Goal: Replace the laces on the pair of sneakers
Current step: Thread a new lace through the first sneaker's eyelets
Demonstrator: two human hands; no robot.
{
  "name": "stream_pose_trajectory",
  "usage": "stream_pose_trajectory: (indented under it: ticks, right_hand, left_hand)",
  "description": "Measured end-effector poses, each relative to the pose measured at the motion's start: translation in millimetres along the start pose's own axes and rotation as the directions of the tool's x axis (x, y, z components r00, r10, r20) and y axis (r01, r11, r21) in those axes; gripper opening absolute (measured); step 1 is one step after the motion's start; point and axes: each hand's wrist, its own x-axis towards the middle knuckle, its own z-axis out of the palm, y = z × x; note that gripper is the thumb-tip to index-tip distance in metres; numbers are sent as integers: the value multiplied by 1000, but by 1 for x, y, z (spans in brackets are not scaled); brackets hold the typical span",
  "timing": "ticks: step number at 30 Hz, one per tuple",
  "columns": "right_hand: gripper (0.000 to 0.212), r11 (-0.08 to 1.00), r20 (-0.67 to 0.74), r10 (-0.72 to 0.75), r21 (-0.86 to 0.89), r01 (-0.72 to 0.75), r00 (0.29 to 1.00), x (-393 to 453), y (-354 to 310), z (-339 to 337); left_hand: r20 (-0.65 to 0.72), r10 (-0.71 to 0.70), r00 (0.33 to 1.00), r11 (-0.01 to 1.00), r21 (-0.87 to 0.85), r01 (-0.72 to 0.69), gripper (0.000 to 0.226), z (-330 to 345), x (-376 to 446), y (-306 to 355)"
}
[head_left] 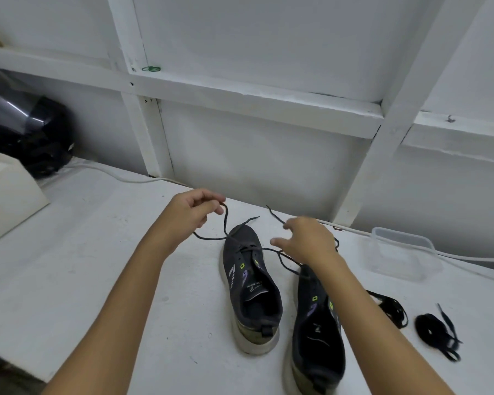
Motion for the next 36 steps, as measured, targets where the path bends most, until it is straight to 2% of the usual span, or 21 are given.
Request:
stream_pose_trajectory:
  ticks: [2, 4, 7, 9, 12, 14, 16, 17, 18, 20, 21, 23, 25, 28, 31, 34, 36]
  right_hand:
    - [47, 946, -67, -146, 283, 159, 987, 1, -14, 2]
    - [42, 813, -54, -293, 511, 279, 954, 1, -30, 1]
    - [16, 684, -114, -391, 627, 371, 913, 3, -45, 3]
    - [11, 707, -155, -324, 616, 347, 933, 10, -47, 4]
    - [19, 778, -226, -53, 602, 182, 973, 27, -34, 1]
    - [19, 781, -239, 130, 622, 49, 962, 37, -20, -2]
    - [17, 825, -205, 207, 562, -58, 956, 40, -5, -6]
    - [23, 874, -179, 186, 480, -79, 966, 39, -2, -7]
    - [39, 919, -145, 118, 391, -52, 982, 36, -1, -7]
    - [66, 933, -85, -98, 340, 122, 992, 30, -10, -4]
    - [66, 900, -66, -210, 377, 219, 975, 25, -19, -3]
    - [44, 815, -58, -373, 457, 357, 926, 18, -35, 2]
    - [15, 788, -103, -413, 458, 411, 905, 16, -45, 6]
    - [15, 844, -83, -337, 414, 340, 938, 22, -46, 6]
    - [15, 906, -162, -143, 376, 195, 976, 32, -35, 4]
    - [15, 911, -265, 42, 406, 72, 963, 41, -19, 1]
    - [14, 909, -274, 93, 416, 31, 957, 44, -12, 2]
  left_hand:
    - [93, -2, 996, 1000, 18, 0, 21, 2, -5, 4]
    - [186, 7, 983, 1000, 21, -12, 23, 5, -9, 9]
    - [251, 42, 967, 996, 64, -60, 26, 7, -11, 14]
    - [213, 34, 976, 992, 108, -58, 25, 3, -11, 14]
    - [89, -38, 995, 967, 253, 15, 19, -10, -11, 6]
    - [68, -127, 990, 890, 447, 83, 18, -25, -13, -2]
    - [73, -215, 974, 821, 553, 140, 22, -36, -16, -11]
    - [60, -225, 973, 815, 559, 154, 23, -38, -18, -15]
    - [42, -214, 976, 828, 538, 159, 24, -38, -19, -18]
    - [43, -178, 983, 871, 472, 137, 23, -30, -18, -21]
    - [66, -158, 985, 886, 449, 112, 22, -23, -16, -21]
    - [116, -127, 985, 904, 422, 67, 20, -8, -12, -20]
    - [144, -111, 983, 918, 394, 45, 18, 2, -10, -20]
    - [154, -108, 982, 930, 365, 45, 19, 3, -10, -24]
    - [166, -188, 968, 914, 391, 110, 21, -6, -12, -33]
    - [207, -306, 929, 887, 417, 199, 21, -15, -18, -48]
    - [224, -366, 903, 878, 405, 255, 20, -18, -23, -60]
